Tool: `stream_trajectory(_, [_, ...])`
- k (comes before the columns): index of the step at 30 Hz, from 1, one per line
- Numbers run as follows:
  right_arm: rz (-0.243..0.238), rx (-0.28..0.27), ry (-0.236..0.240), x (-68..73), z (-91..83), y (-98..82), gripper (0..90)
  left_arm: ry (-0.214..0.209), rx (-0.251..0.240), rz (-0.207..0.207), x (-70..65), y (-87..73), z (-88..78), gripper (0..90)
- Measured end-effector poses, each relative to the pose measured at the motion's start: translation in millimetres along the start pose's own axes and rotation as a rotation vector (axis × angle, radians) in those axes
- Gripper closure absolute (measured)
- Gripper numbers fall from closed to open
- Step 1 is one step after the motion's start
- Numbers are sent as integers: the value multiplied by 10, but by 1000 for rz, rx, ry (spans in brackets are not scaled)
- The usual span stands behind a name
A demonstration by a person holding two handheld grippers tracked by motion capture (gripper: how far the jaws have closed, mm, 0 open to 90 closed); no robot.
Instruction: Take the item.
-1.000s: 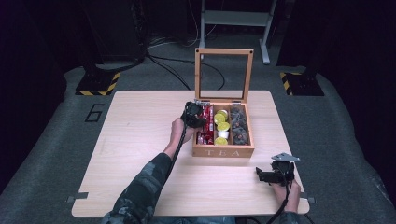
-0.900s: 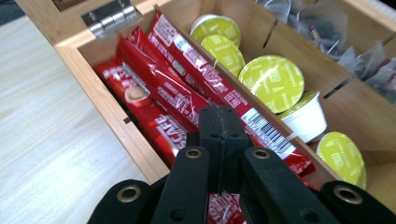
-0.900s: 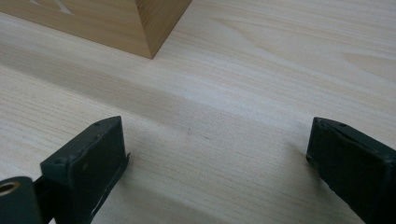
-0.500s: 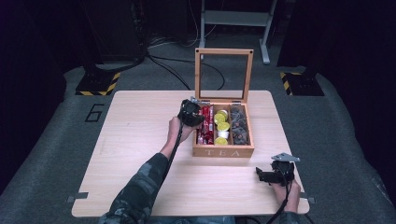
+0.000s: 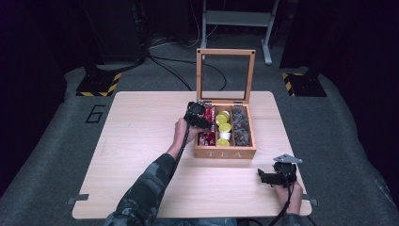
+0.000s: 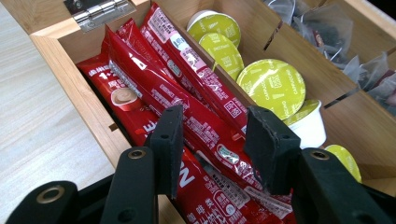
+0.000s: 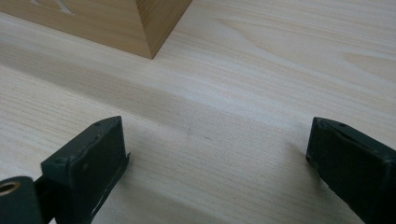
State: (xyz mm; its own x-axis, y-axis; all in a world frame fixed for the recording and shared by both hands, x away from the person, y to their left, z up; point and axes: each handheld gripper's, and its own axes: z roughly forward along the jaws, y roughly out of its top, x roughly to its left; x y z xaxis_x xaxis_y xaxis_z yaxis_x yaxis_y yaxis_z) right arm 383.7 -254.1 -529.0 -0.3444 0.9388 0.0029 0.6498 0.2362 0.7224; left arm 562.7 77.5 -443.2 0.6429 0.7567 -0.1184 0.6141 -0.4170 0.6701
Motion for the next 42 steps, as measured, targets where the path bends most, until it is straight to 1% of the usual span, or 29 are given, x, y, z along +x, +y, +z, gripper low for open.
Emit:
stream_trajectory(2, [0, 0, 0, 0, 0, 0, 40, -3, 8, -8, 1, -2, 11, 581])
stream_trajectory(4, [0, -1, 0, 0, 0, -1, 40, -4, 17, -14, 9, -9, 24, 615])
stream_trajectory(7, [0, 0, 0, 0, -1, 0, 40, 4, 29, -4, 7, 1, 25, 652])
stream_trajectory(8, [0, 0, 0, 0, 0, 0, 40, 10, 37, 5, 9, 4, 19, 681])
stream_trajectory(11, [0, -2, 0, 0, 0, -1, 40, 7, 34, -4, 13, -1, 21, 808])
stream_trajectory(12, [1, -3, -1, 1, 0, -1, 40, 3, 34, -3, 23, -6, 23, 836])
stream_trajectory(14, [0, -1, 0, 0, 0, -1, 40, 8, 29, -4, 18, -6, 21, 861])
stream_trajectory(19, [0, 0, 0, 0, 0, 0, 41, 14, -6, -3, 21, -2, -38, 881])
stream_trajectory(20, [0, 0, 0, 0, 0, 0, 41, 14, -6, -3, 21, -2, -38, 881])
stream_trajectory(23, [0, 0, 0, 0, -1, 0, 40, 7, -29, 1, 38, -7, -118, 883])
stream_trajectory(27, [0, 0, 0, 0, -1, 0, 40, 2, -54, 16, 53, 0, -231, 883])
stream_trajectory(32, [5, -1, -2, 4, -3, -2, 41, -6, -88, 29, 44, 8, -360, 882])
stream_trajectory(33, [-1, -1, 0, 0, 0, 0, 40, -10, -94, 33, 44, 10, -382, 882])
stream_trajectory(39, [0, 0, 0, 0, -1, 0, 40, -21, -118, 45, 31, 11, -512, 882])
stream_trajectory(42, [0, 0, 0, 1, 0, 0, 40, -22, -125, 59, 17, 12, -582, 882])
